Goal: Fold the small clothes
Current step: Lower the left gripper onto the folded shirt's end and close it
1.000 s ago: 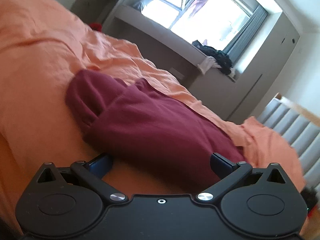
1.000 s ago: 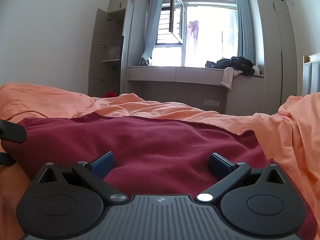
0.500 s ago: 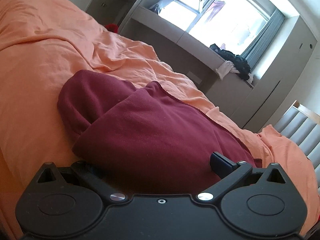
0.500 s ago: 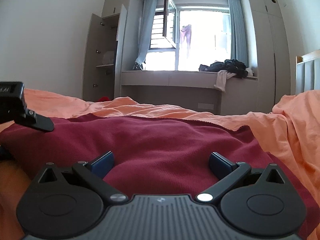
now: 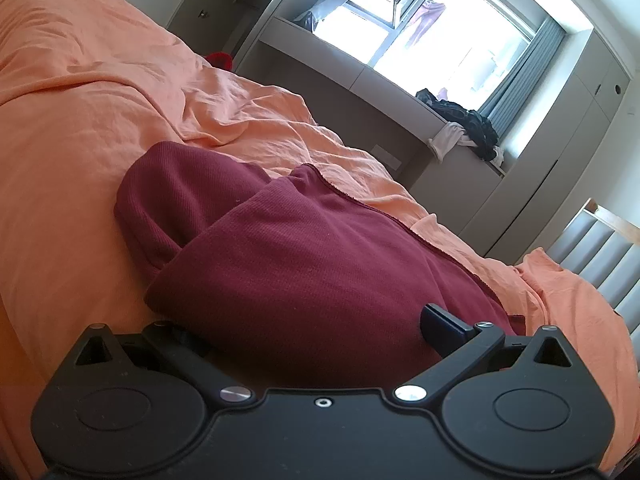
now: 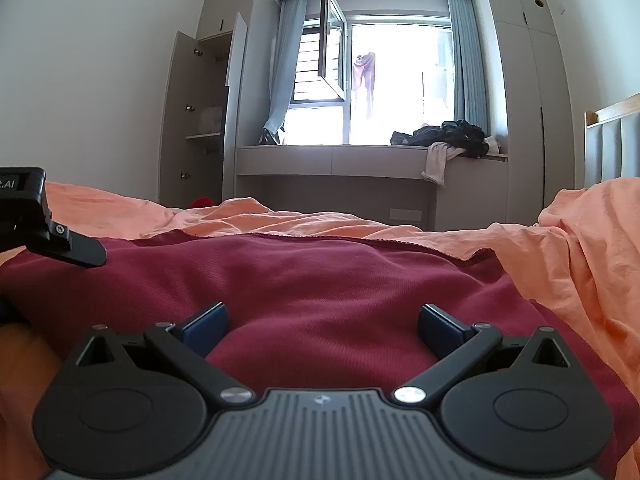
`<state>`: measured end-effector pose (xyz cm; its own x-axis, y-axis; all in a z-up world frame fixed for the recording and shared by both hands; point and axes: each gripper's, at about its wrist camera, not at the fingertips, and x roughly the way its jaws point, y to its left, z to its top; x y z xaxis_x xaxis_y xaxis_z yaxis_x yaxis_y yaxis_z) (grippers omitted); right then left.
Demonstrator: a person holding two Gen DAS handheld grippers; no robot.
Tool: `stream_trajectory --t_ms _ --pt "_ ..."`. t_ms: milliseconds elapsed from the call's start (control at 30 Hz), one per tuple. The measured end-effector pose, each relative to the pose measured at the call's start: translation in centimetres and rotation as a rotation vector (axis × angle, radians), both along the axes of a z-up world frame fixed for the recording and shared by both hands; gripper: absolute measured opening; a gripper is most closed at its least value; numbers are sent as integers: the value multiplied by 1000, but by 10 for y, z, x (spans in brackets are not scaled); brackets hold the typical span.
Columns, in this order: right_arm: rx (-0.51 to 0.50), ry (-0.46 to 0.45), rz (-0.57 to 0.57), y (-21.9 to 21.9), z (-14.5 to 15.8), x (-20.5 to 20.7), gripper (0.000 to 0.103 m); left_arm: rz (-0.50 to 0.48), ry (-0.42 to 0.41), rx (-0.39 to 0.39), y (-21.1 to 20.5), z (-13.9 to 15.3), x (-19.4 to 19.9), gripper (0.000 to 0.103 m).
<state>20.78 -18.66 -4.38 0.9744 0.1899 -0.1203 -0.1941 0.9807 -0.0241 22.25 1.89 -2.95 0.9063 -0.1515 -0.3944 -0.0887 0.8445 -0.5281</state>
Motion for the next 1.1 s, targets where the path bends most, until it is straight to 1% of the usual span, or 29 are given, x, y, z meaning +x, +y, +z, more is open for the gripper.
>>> stream_trajectory --t_ms 300,400,633,833,900,1000,1067,1100 --pt "11 -8 -11 1 -3 -3 102 4 6 -11 1 0 1 103" --pt "14 -10 -13 1 -3 -3 103 27 12 -7 -1 1 6 103" --pt "16 -11 -14 3 -4 -2 102 78 46 63 -11 8 22 103" --pt "13 -3 -12 2 -3 -1 102 79 55 82 -12 12 23 102" --pt "15 0 -12 2 -2 0 102 86 65 75 -11 14 24 100" --pt "15 4 -14 2 -1 0 102 110 71 76 -12 18 28 93" --pt "14 7 -15 2 -1 1 102 127 72 85 -13 21 29 81" --pt "14 9 -16 3 -1 1 102 133 70 87 -13 22 29 79"
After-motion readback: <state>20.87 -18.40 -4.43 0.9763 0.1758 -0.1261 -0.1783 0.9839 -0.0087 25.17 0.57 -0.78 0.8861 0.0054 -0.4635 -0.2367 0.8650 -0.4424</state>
